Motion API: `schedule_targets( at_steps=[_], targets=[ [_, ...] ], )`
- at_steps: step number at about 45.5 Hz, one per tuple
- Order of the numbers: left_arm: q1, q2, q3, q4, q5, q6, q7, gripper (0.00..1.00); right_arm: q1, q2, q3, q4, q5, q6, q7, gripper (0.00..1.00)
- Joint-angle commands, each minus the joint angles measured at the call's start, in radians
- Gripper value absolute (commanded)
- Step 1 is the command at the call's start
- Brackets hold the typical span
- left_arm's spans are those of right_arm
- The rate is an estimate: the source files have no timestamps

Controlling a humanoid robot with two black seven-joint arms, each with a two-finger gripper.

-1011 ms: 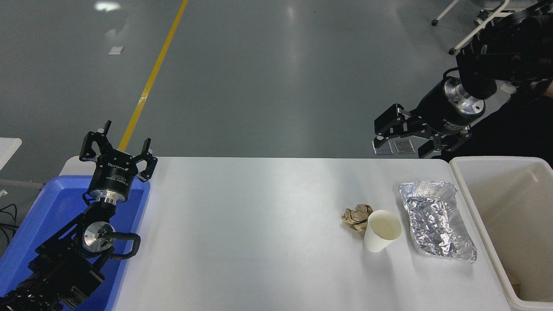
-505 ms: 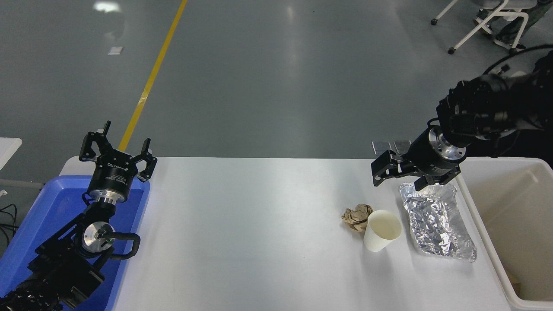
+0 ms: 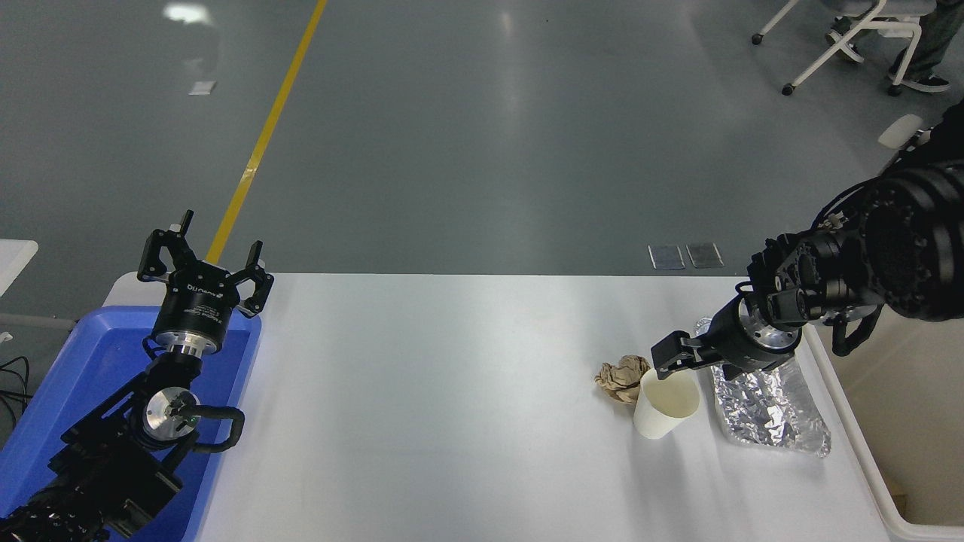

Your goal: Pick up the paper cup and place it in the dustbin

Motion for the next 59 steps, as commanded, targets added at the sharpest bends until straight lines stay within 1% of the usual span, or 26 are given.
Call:
schedule_targets(
  at_steps=[1, 4, 7, 9, 10, 11, 12, 13, 14, 17, 23, 35, 41, 47, 52, 57, 59],
  targets=[
    [0.0, 0.0, 0.0, 0.0, 0.0, 0.0, 0.0, 0.98, -0.09, 0.0, 0.001, -0.03, -0.005, -0.104, 0.001, 0.96],
    [0.0, 0.0, 0.0, 0.0, 0.0, 0.0, 0.0, 0.98, -0.11, 0.0, 0.001, -0.041, -0.005, -0.124, 0.001, 0.9],
    [0.0, 0.0, 0.0, 0.0, 0.0, 0.0, 0.0, 0.98, -0.121, 0.0, 0.003, -0.044, -0.005, -0.145, 0.001, 0.88],
    [0.0, 0.0, 0.0, 0.0, 0.0, 0.0, 0.0, 0.98, -0.127, 0.0, 0.001, -0.044, -0.005, -0.16, 0.001, 0.82],
    [0.0, 0.0, 0.0, 0.0, 0.0, 0.0, 0.0, 0.98, -0.128, 0.0, 0.001, -0.044, -0.005, -0.168, 0.001, 0.76],
    [0.0, 0.0, 0.0, 0.0, 0.0, 0.0, 0.0, 0.98, -0.13, 0.0, 0.001, -0.044, -0.005, -0.174, 0.001, 0.66],
    [0.0, 0.0, 0.0, 0.0, 0.0, 0.0, 0.0, 0.98, -0.131, 0.0, -0.001, -0.044, -0.011, -0.182, 0.001, 0.5],
    [0.0, 0.0, 0.0, 0.0, 0.0, 0.0, 0.0, 0.98, -0.131, 0.0, -0.001, -0.044, -0.011, -0.184, 0.002, 0.41],
    [0.0, 0.0, 0.0, 0.0, 0.0, 0.0, 0.0, 0.98, -0.131, 0.0, -0.002, -0.044, -0.011, -0.185, 0.002, 0.35],
    [0.0, 0.0, 0.0, 0.0, 0.0, 0.0, 0.0, 0.98, -0.131, 0.0, -0.002, -0.044, -0.009, -0.185, 0.002, 0.28],
    [0.0, 0.0, 0.0, 0.0, 0.0, 0.0, 0.0, 0.98, -0.131, 0.0, -0.005, -0.043, -0.009, -0.184, 0.007, 0.01],
    [0.0, 0.0, 0.0, 0.0, 0.0, 0.0, 0.0, 0.98, -0.119, -0.001, 0.006, -0.032, -0.006, -0.177, 0.015, 0.0],
    [0.0, 0.0, 0.0, 0.0, 0.0, 0.0, 0.0, 0.98, -0.105, -0.003, -0.005, -0.03, -0.009, -0.174, 0.042, 0.0],
    [0.0, 0.0, 0.0, 0.0, 0.0, 0.0, -0.001, 0.98, -0.064, -0.026, -0.031, -0.024, -0.011, -0.173, 0.05, 0.0],
    [0.0, 0.0, 0.0, 0.0, 0.0, 0.0, 0.0, 0.98, -0.004, -0.047, -0.06, -0.006, -0.032, -0.154, 0.088, 0.0],
    [0.0, 0.0, 0.0, 0.0, 0.0, 0.0, 0.0, 0.98, 0.108, -0.091, -0.077, 0.038, -0.116, -0.118, 0.119, 0.0],
    [0.0, 0.0, 0.0, 0.0, 0.0, 0.0, 0.0, 0.98, 0.155, -0.113, -0.07, 0.055, -0.147, -0.102, 0.125, 0.0]
  ],
)
